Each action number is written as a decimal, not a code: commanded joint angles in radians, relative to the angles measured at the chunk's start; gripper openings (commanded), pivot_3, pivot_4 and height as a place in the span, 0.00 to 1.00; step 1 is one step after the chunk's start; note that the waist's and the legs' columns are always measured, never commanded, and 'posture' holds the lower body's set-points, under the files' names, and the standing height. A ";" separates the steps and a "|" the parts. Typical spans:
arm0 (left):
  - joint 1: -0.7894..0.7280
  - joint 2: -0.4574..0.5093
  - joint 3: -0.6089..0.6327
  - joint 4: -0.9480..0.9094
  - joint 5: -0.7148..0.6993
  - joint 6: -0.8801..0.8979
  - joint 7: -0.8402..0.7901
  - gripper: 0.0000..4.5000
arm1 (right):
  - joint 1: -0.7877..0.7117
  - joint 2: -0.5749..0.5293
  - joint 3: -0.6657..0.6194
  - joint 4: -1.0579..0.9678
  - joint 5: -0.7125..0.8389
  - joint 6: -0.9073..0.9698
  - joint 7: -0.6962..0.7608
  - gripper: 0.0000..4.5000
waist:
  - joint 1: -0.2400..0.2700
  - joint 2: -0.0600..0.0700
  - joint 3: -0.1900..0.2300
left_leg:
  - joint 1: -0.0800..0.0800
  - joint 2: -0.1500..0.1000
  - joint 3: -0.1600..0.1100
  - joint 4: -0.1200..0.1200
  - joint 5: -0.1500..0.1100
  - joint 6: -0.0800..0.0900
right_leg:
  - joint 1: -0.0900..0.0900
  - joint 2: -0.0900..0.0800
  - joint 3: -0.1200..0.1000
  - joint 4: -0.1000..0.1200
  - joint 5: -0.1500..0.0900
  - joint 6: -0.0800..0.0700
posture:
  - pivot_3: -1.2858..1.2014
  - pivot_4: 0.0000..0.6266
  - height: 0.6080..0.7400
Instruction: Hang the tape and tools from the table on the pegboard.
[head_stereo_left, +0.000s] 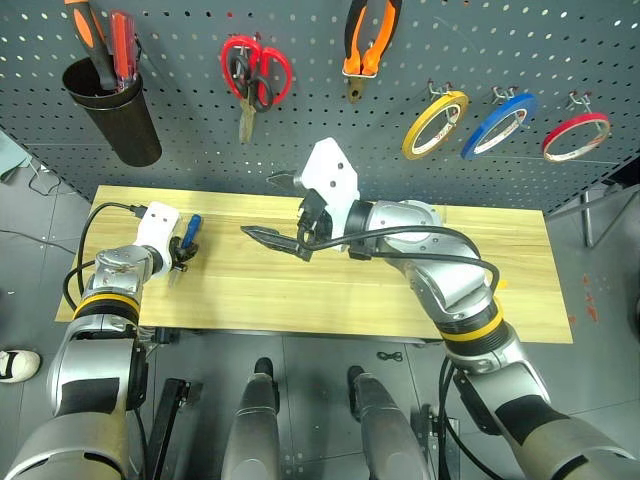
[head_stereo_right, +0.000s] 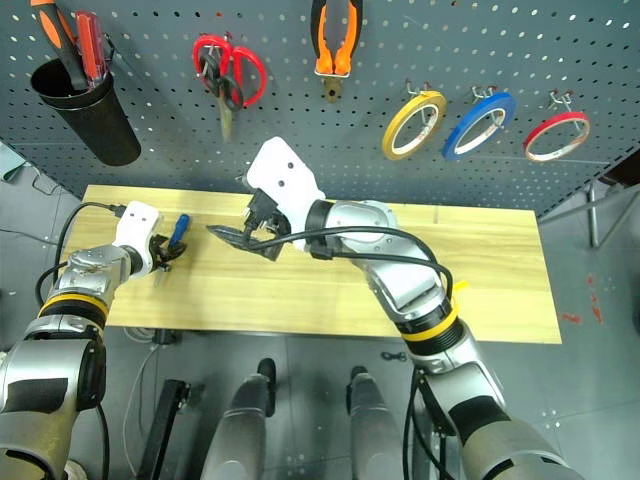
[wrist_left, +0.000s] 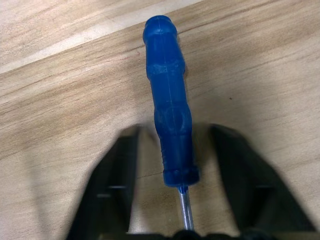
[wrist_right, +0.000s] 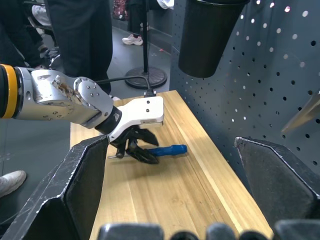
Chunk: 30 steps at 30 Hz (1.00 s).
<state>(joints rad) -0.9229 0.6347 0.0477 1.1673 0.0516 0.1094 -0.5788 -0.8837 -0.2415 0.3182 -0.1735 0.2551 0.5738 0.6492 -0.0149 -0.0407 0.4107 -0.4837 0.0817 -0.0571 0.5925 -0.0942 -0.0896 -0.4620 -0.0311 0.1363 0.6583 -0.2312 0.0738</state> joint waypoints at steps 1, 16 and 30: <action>-0.010 0.021 -0.005 0.027 0.019 -0.005 0.016 0.07 | -0.008 0.002 -0.022 -0.024 -0.001 -0.010 0.006 1.00 | 0.001 0.000 0.000 | 0.000 0.000 0.000 0.000 0.000 0.000 | 0.000 0.000 0.000 0.000 0.000 0.000 | 0.53 0.65 1.00; 0.515 -0.034 0.219 -1.341 -0.379 0.564 -0.026 0.07 | 0.059 -0.064 -0.304 -0.247 0.287 0.088 0.015 1.00 | 0.004 0.000 0.000 | -0.001 0.002 0.000 -0.002 0.001 -0.001 | 0.000 -0.002 -0.005 0.003 -0.001 -0.004 | 0.56 0.65 1.00; 0.208 -0.105 0.325 -1.530 -0.512 0.567 0.220 0.07 | -0.157 -0.010 -0.390 -0.074 0.352 0.005 -0.057 1.00 | 0.019 0.000 0.000 | -0.005 0.002 0.000 -0.002 0.007 0.001 | 0.001 -0.005 -0.013 0.001 -0.002 -0.001 | 0.57 0.60 1.00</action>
<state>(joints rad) -0.6770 0.5202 0.3662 -0.3623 -0.4661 0.7210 -0.3803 -1.0059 -0.2562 -0.0490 -0.2263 0.6026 0.6283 0.5894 0.0037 -0.0411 0.4105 -0.4887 0.0833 -0.0574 0.5909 -0.0868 -0.0887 -0.4613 -0.0364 0.1229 0.6593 -0.2319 0.0704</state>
